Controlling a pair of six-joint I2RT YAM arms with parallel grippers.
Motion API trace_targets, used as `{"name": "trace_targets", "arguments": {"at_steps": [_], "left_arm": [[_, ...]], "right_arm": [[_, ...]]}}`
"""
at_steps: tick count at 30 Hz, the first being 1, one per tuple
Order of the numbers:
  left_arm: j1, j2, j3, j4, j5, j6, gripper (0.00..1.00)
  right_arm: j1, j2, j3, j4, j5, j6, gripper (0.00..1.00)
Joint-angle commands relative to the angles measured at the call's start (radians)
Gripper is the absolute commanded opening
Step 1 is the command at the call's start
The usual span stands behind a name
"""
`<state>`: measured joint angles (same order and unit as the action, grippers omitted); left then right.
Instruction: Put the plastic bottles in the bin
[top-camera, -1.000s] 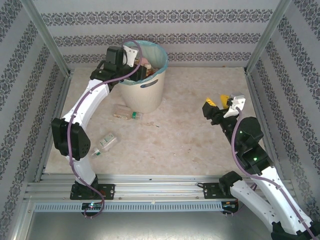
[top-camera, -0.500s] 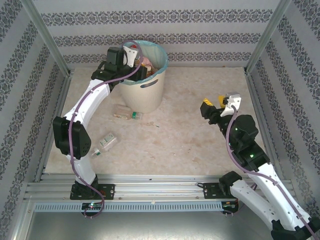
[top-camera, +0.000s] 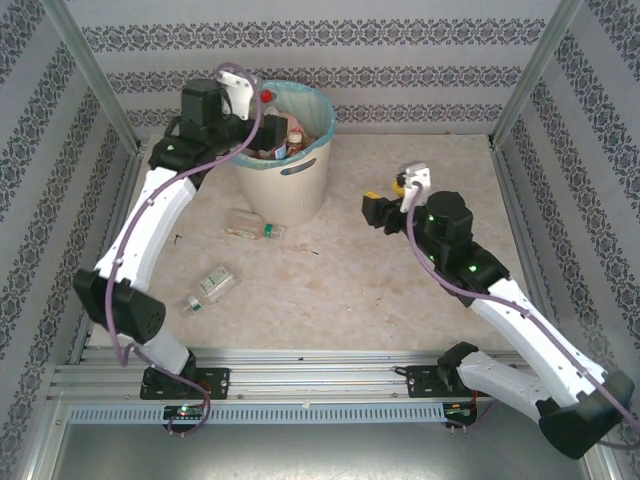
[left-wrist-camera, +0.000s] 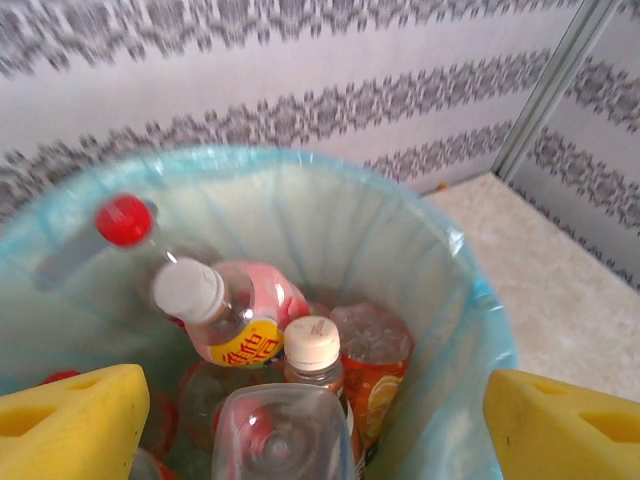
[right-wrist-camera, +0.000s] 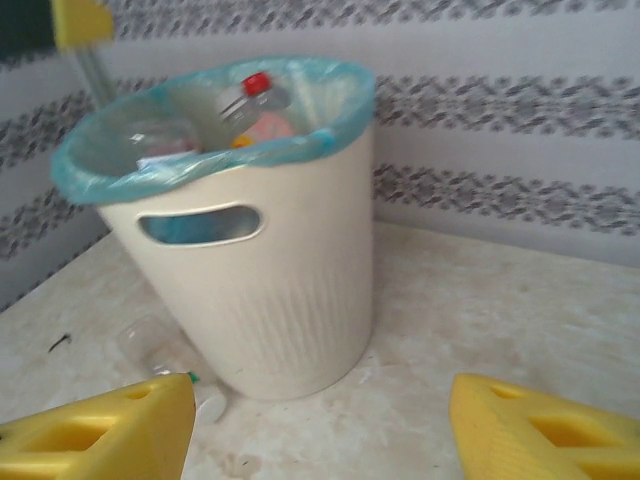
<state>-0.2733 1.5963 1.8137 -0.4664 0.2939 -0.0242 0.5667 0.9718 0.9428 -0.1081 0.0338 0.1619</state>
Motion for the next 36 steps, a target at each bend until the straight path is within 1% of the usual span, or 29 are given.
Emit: {"name": "trace_targets", "arguments": {"at_steps": [1,5,7,12,14,17,20,23,25,28,32,36], "left_arm": [[-0.002,-0.104,-0.042,0.009,-0.047,0.020,0.88],[-0.002,-0.218,-0.103,-0.017,-0.085,0.011,0.88],[-0.002,-0.280,-0.149,-0.044,-0.116,-0.008,0.88],[-0.003,-0.441,-0.309,-0.137,-0.198,-0.099,0.84],[-0.002,-0.508,-0.401,-0.143,-0.203,-0.152,0.83],[-0.002,-0.610,-0.560,-0.143,-0.181,-0.216,0.82],[-0.002,-0.692,-0.667,-0.175,-0.209,-0.249,0.81],[-0.002,-0.762,-0.748,-0.181,-0.241,-0.236,0.81],[-0.002,-0.802,-0.797,-0.171,-0.300,-0.220,0.82],[-0.002,-0.842,-0.848,-0.149,-0.366,-0.219,0.83],[-0.003,-0.894,-0.915,-0.116,-0.473,-0.240,0.84],[-0.002,-0.957,-0.973,-0.095,-0.596,-0.246,0.87]], "right_arm": [[0.079,0.054,0.082,-0.026,-0.038,-0.068,0.69],[0.195,0.132,0.144,-0.055,-0.048,-0.155,0.69],[0.234,0.162,0.162,-0.056,-0.062,-0.163,0.69],[0.296,0.234,0.182,-0.057,-0.102,-0.152,0.66],[0.315,0.266,0.176,-0.041,-0.103,-0.147,0.65],[0.353,0.326,0.168,-0.018,-0.107,-0.143,0.65],[0.395,0.396,0.179,-0.010,-0.102,-0.174,0.67],[0.438,0.462,0.184,-0.005,-0.122,-0.249,0.69],[0.455,0.509,0.179,0.021,-0.153,-0.306,0.71],[0.458,0.598,0.204,0.046,-0.260,-0.387,0.76],[0.458,0.738,0.308,0.034,-0.404,-0.529,0.80],[0.452,0.883,0.443,0.017,-0.503,-0.629,0.84]]}}
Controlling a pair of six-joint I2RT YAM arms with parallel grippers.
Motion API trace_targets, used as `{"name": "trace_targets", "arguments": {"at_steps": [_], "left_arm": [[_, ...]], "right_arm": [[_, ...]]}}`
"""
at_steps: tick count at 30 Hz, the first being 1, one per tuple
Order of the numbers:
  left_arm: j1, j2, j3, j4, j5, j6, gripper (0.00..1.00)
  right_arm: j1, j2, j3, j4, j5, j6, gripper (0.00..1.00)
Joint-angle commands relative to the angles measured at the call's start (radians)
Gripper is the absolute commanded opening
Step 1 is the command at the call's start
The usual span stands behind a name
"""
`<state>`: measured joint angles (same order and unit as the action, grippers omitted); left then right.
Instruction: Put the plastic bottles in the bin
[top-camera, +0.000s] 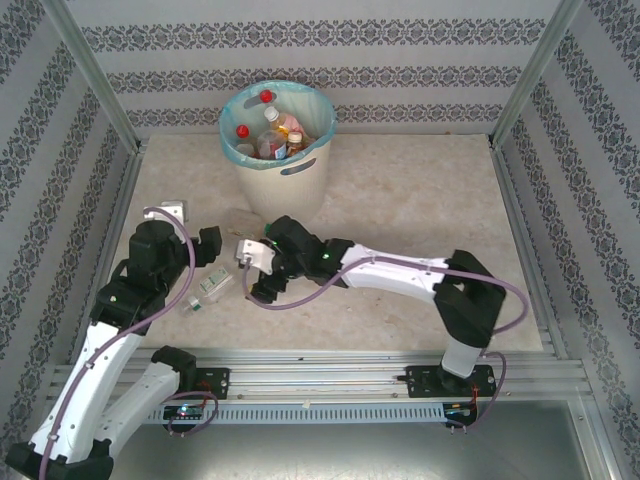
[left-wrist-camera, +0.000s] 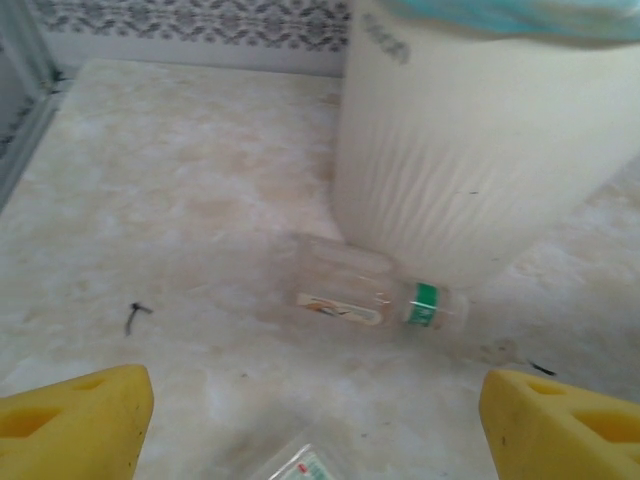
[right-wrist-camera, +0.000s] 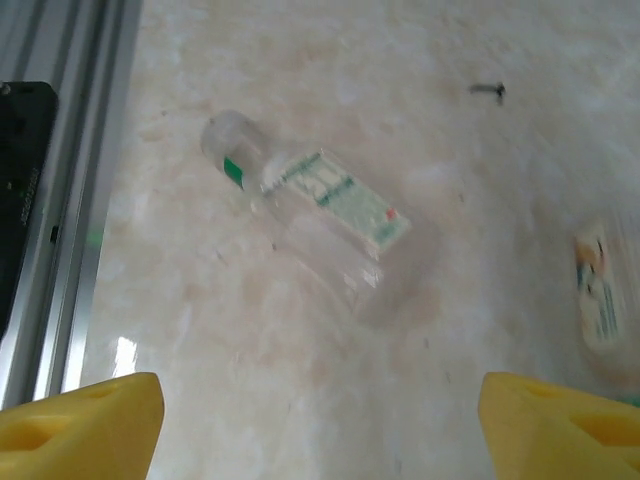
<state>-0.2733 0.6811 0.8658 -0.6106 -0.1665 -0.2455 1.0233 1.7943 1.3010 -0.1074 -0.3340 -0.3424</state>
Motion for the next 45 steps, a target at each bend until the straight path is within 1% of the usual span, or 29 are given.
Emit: {"name": "trace_targets", "arguments": {"at_steps": [1,5,7,9,15,17,19,21,25,29,32,38,42,45], "left_arm": [[-0.002,-0.062,-0.042,0.057,-0.176,-0.021,0.89],[0.001,-0.128,-0.097,0.129,-0.360,0.056,0.94],[0.018,-0.123,-0.101,0.155,-0.401,0.087,0.94],[0.053,-0.100,-0.092,0.161,-0.375,0.075,0.95],[0.218,-0.018,-0.072,0.179,-0.190,-0.002,0.97],[0.263,-0.015,-0.086,0.201,-0.138,-0.015,0.97],[0.293,-0.015,-0.097,0.209,-0.099,-0.023,0.97],[0.301,-0.017,-0.105,0.209,-0.087,-0.019,0.97],[0.302,-0.026,-0.118,0.206,-0.085,-0.012,0.97],[0.303,-0.026,-0.124,0.214,-0.073,-0.012,0.97],[0.304,-0.025,-0.125,0.220,-0.066,-0.012,0.97],[0.304,-0.018,-0.117,0.226,-0.061,-0.006,0.98],[0.304,-0.020,-0.119,0.220,-0.054,-0.011,0.98],[0.305,-0.023,-0.120,0.222,-0.044,-0.011,0.98]], "right_arm": [[-0.010,0.101,0.125,0.014,-0.165,-0.140,0.84],[-0.032,0.248,0.277,0.007,-0.279,-0.159,0.85],[-0.038,0.309,0.340,0.001,-0.304,-0.175,0.85],[-0.040,0.365,0.395,-0.017,-0.321,-0.205,0.87],[-0.053,0.501,0.526,-0.074,-0.347,-0.214,0.88],[-0.051,0.546,0.579,-0.131,-0.355,-0.226,0.89],[-0.040,0.581,0.654,-0.227,-0.330,-0.258,0.90],[-0.030,0.609,0.708,-0.304,-0.322,-0.304,0.89],[-0.021,0.664,0.831,-0.481,-0.329,-0.329,0.88],[-0.001,0.727,0.937,-0.654,-0.236,-0.388,0.86],[0.010,0.758,0.982,-0.733,-0.171,-0.417,0.84],[0.019,0.763,0.991,-0.770,-0.105,-0.433,0.82],[0.023,0.754,0.984,-0.786,-0.077,-0.427,0.74],[0.026,0.721,0.947,-0.786,-0.049,-0.413,0.68]]}}
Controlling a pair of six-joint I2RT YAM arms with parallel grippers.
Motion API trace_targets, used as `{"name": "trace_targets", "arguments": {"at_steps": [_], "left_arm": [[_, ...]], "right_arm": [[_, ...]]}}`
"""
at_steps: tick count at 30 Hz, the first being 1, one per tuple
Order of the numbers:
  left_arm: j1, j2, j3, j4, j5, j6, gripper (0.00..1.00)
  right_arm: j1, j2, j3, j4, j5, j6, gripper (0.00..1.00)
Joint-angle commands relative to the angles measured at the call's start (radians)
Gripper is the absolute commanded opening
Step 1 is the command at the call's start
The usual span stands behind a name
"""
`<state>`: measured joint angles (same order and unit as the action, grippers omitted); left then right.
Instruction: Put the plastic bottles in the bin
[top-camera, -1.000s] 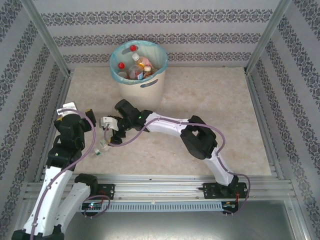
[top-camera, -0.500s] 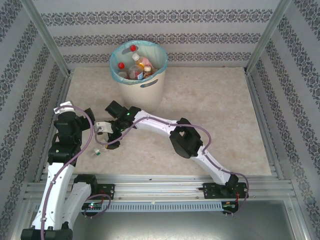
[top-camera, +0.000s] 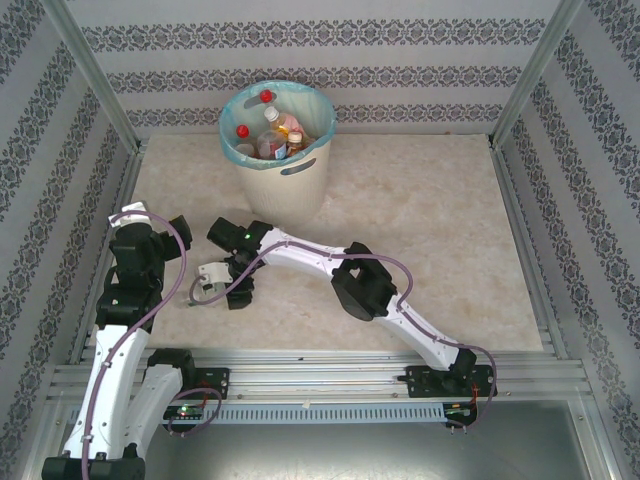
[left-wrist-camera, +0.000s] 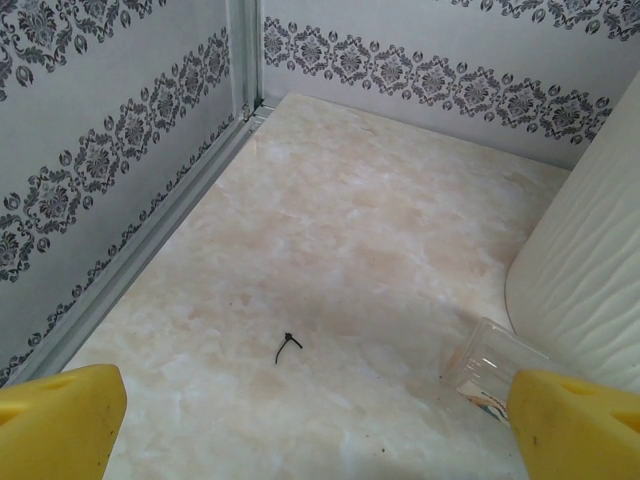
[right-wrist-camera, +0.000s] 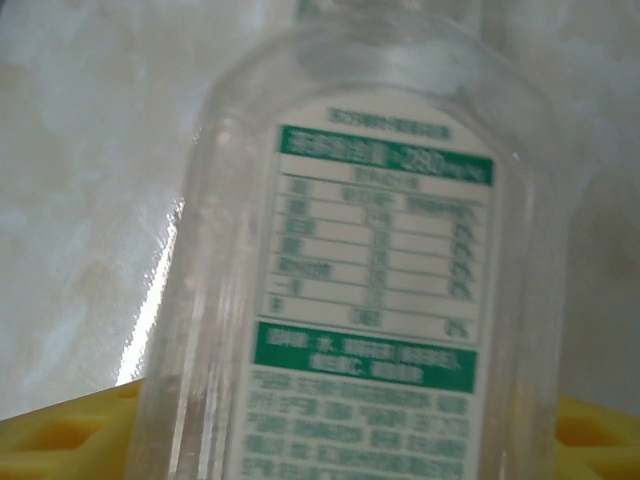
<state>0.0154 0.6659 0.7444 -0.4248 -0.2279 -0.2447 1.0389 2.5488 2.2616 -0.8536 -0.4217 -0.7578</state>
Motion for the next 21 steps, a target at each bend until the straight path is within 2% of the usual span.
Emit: {"name": "trace_targets", "arguments": {"at_steps": [1,7,14,16,21], "left_arm": [[0.015,-0.009,0.005,0.039,0.017,-0.004,0.98],[0.016,-0.032,0.046,0.062,-0.008,0.041,0.99],[0.015,-0.018,0.102,0.101,0.077,0.040,0.97],[0.015,0.003,0.127,0.106,0.127,0.032,0.96],[0.013,0.117,0.209,0.117,0.369,0.013,0.88]], "right_arm": [[0.010,-0.057,-0.047,-0.022,0.041,0.005,0.66],[0.009,-0.253,-0.332,0.184,0.005,0.077,0.58],[0.005,-0.456,-0.638,0.374,0.037,0.231,0.52],[0.006,-0.531,-0.747,0.430,0.056,0.288,0.51],[0.004,-0.751,-1.044,0.622,0.122,0.427,0.47]]}}
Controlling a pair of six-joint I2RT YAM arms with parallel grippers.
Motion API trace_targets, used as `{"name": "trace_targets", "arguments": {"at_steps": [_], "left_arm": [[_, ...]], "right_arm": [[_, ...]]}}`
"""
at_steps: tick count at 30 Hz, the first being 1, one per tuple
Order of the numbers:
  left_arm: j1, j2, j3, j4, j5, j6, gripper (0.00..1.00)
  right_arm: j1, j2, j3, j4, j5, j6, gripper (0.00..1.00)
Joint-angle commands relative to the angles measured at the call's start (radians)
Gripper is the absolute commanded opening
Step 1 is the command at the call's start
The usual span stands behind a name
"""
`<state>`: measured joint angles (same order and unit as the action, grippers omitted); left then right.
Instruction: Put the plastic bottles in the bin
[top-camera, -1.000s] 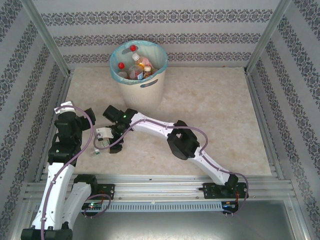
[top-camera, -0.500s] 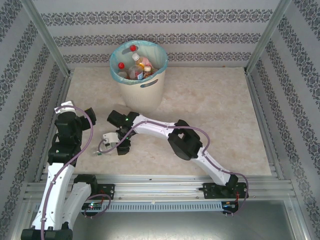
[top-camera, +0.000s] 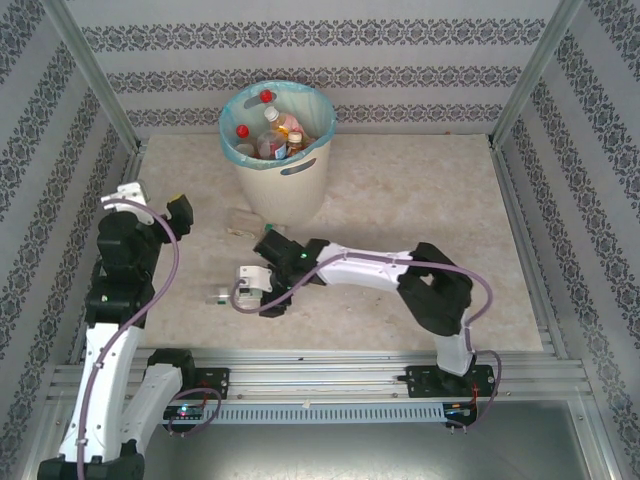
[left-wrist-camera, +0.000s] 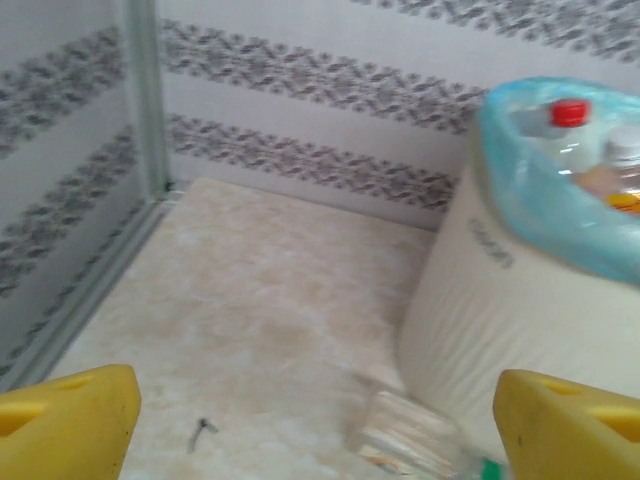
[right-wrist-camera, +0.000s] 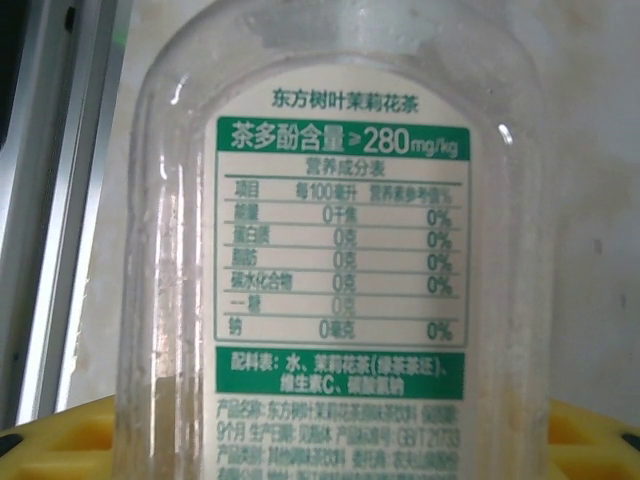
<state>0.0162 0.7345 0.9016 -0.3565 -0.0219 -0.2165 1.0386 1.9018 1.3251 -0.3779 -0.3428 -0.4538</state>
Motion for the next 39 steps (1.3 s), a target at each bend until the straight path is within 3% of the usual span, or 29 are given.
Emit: {"name": "trace_targets", "arguments": {"at_steps": [1,6,14,24,31,39], "left_arm": [[0.010,0.074,0.073,0.045,0.202,-0.032,0.85],[-0.062,0.205,0.177,0.026,0.358,-0.100,0.79],[-0.371,0.366,0.395,-0.035,0.318,-0.043,0.82],[-0.425,0.494,0.458,0.201,0.575,-0.242,0.85],[-0.457,0.563,0.406,0.416,0.780,-0.387,0.88],[-0.535,0.556,0.380,0.479,0.829,-0.378,0.92]], "right_arm": [[0.005,-0.156,-0.169,0.185,0.052,0.149,0.47],[-0.002,-0.381,-0.373,0.270,0.121,0.263,0.45],[-0.055,-0.764,-0.540,0.217,0.217,0.316,0.42],[-0.211,-1.209,-0.625,0.139,0.356,0.352,0.39],[-0.277,-1.268,-0.592,0.160,0.363,0.365,0.38],[-0.305,-1.174,-0.527,0.181,0.424,0.413,0.38]]}}
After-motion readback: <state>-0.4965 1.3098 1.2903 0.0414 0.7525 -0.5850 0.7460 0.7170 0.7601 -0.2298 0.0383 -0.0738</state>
